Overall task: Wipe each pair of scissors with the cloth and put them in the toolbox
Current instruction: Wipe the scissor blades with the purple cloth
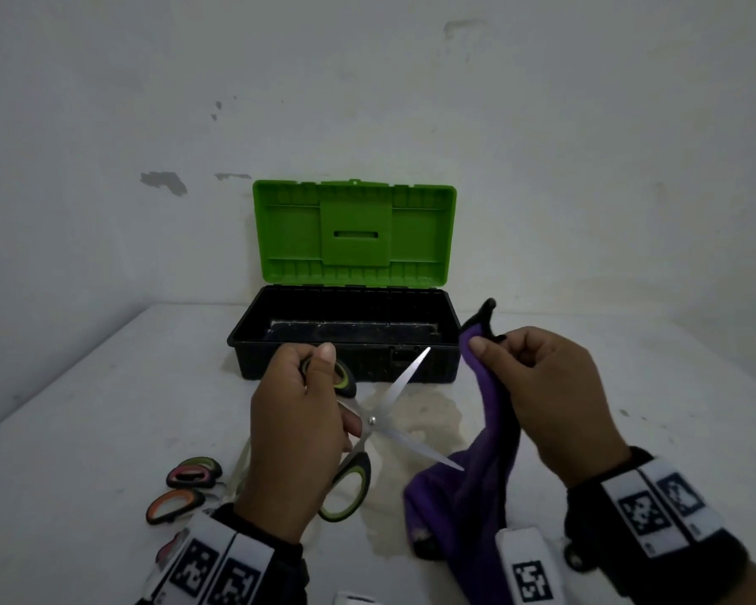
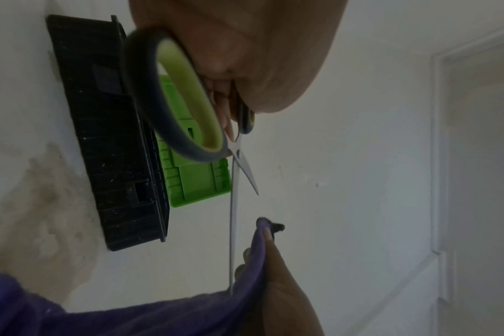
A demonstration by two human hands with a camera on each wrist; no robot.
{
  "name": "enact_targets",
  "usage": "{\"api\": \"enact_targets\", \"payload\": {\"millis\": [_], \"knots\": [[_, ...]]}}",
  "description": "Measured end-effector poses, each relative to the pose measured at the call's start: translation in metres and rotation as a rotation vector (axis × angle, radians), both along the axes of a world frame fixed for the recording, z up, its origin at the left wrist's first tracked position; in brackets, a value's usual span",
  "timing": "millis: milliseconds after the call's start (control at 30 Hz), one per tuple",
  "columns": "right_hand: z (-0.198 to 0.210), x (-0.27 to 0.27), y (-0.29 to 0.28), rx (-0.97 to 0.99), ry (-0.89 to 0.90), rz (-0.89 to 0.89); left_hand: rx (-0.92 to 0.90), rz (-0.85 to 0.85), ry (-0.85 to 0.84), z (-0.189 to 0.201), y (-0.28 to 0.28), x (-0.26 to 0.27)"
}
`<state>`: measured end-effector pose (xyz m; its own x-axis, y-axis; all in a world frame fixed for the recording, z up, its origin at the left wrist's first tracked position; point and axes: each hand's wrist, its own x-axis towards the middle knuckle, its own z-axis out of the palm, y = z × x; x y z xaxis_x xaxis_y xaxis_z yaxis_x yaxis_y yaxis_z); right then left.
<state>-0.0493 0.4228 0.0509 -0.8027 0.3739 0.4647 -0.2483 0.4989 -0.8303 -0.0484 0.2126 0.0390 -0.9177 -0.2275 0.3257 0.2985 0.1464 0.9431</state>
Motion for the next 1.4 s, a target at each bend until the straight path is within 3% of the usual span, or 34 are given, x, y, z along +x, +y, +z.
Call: {"api": "enact_targets", "payload": {"millis": [133,333,433,833,900,1033,1167,1300,1400], "knots": [[0.008,0.009,0.009,-0.005,-0.026,0.093,-0.045,-0.024,-0.025,0.004,-0.002,-0.004],[0.006,0.023,-0.028,0.356,0.074,0.270,-0.124,-0.044,-0.022,0.006,0.008,-0.007],[-0.005,0.027,-0.044,0.437,0.070,0.326,-0.151,-0.026,0.002,0.005,0.009,-0.008],[-0.015,0.023,-0.057,0.301,0.096,0.210,-0.229,0.027,0.080,0.005,0.010,-0.008],[-0.013,0.018,-0.051,0.275,0.126,0.139,-0.215,0.022,0.064,0.003,0.010,-0.008],[-0.016,0.028,-0.059,0.290,0.122,0.236,-0.208,0.006,0.047,0.004,0.009,-0.006],[-0.015,0.019,-0.047,0.259,0.150,0.100,-0.163,-0.031,0.033,0.000,0.008,-0.002],[-0.015,0.025,-0.052,0.262,0.151,0.187,-0.109,-0.045,-0.007,-0.001,0.006,-0.002],[-0.014,0.018,-0.041,0.192,0.153,0.091,-0.107,-0.074,0.001,0.000,0.006,-0.002]]}}
